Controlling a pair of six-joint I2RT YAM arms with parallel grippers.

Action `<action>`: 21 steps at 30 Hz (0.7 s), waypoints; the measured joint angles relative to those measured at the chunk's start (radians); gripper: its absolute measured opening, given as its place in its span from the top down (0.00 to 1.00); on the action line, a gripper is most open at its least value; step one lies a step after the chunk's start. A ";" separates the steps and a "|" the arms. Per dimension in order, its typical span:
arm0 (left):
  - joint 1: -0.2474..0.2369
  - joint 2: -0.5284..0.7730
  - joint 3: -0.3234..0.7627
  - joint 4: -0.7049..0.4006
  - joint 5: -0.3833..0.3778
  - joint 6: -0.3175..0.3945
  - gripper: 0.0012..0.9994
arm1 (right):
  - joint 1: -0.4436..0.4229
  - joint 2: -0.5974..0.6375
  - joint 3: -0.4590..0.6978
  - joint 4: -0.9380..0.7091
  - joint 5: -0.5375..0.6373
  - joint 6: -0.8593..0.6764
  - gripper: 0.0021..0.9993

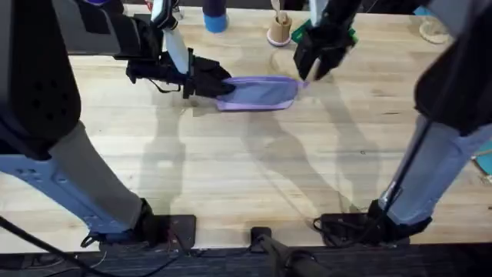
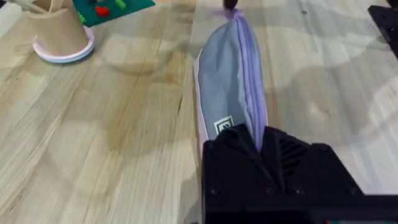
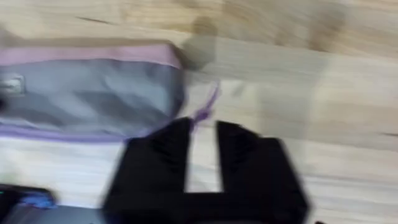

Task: Unzip the bag, pick up the pens from the table one at a time and place them inside, then zip the bag closed.

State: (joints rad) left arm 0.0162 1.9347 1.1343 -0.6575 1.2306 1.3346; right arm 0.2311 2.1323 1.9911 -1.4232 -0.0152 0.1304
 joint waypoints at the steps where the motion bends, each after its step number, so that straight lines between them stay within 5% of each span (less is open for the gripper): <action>1: 0.002 0.000 0.000 0.001 -0.001 0.000 0.96 | -0.007 -0.020 0.000 -0.010 0.019 -0.005 0.57; 4: 0.007 0.000 0.000 0.000 -0.003 0.000 0.96 | -0.030 -0.093 0.000 -0.026 0.058 -0.007 0.23; 7: 0.008 0.000 0.000 0.000 -0.004 0.000 0.96 | -0.039 -0.168 0.000 -0.048 0.080 -0.008 0.02; 19: 0.008 0.000 0.000 0.000 -0.004 0.000 0.96 | 0.044 -0.364 0.000 -0.064 0.025 -0.054 0.00; 21: 0.008 0.000 0.000 0.001 -0.003 0.002 0.76 | 0.053 -0.371 0.000 -0.065 0.021 -0.057 0.00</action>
State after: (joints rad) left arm 0.0246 1.9347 1.1343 -0.6567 1.2278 1.3364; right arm 0.2840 1.7609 1.9915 -1.4885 0.0063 0.0731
